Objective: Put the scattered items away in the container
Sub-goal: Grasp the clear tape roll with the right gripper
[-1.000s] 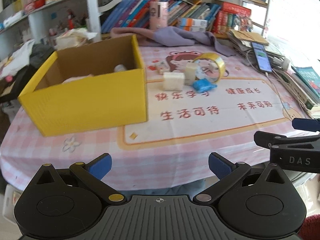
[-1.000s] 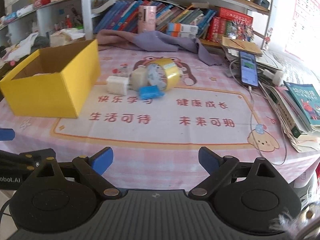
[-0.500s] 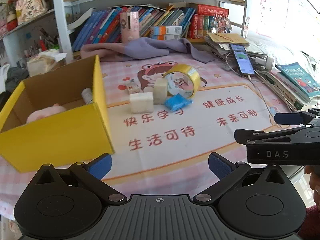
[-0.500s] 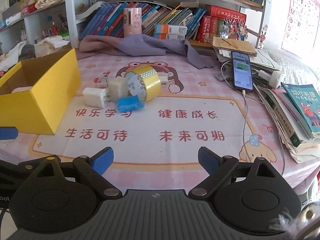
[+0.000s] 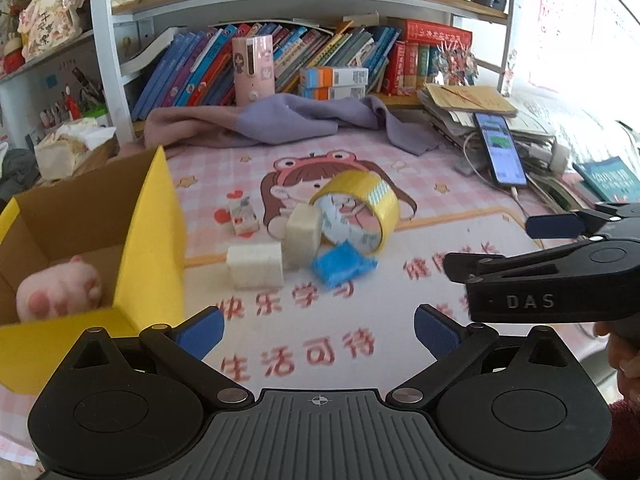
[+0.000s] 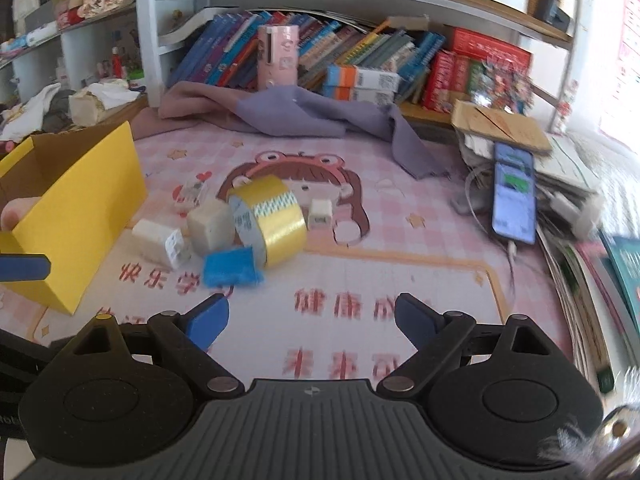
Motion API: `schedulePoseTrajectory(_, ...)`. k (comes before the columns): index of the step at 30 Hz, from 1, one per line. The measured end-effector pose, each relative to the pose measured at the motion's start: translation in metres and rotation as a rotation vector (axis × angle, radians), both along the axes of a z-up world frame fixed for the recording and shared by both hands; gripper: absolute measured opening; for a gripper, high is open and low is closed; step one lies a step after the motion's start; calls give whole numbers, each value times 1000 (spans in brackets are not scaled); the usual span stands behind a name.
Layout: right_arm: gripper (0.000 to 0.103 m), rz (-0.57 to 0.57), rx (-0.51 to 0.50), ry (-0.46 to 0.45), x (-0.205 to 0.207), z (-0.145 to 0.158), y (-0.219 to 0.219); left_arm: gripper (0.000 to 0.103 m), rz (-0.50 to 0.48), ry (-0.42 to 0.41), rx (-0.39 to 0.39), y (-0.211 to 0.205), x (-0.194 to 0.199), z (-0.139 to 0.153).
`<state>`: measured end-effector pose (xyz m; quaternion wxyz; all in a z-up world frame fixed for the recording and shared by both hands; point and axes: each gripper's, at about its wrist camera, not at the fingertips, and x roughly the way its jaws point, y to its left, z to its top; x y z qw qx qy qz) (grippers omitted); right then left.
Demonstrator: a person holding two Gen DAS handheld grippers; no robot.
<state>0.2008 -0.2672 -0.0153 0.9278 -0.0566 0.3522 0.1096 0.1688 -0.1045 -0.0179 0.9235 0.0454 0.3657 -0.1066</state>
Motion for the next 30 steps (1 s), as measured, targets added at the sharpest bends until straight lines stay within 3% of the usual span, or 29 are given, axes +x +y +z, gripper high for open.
schedulePoseTrajectory(10, 89, 188, 51, 33, 70, -9, 0, 99, 111, 44, 58, -23, 32, -6)
schedulePoseTrajectory(15, 82, 302, 41, 76, 103, -24, 13, 99, 166, 77, 82, -27, 37, -9)
schedulePoseTrajectory(19, 78, 324, 50, 96, 127, -36, 20, 99, 204, 98, 94, -29, 38, -10)
schedulePoseTrajectory(23, 43, 334, 91, 135, 136, -40, 15, 99, 229, 110, 95, -30, 41, -13)
schedulePoseTrajectory(28, 42, 286, 133, 114, 133, -32, -5, 96, 235, 116, 86, -36, 50, -17)
schedulePoseTrajectory(30, 41, 262, 145, 110, 131, -28, -15, 90, 223, 117, 77, -40, 55, -19)
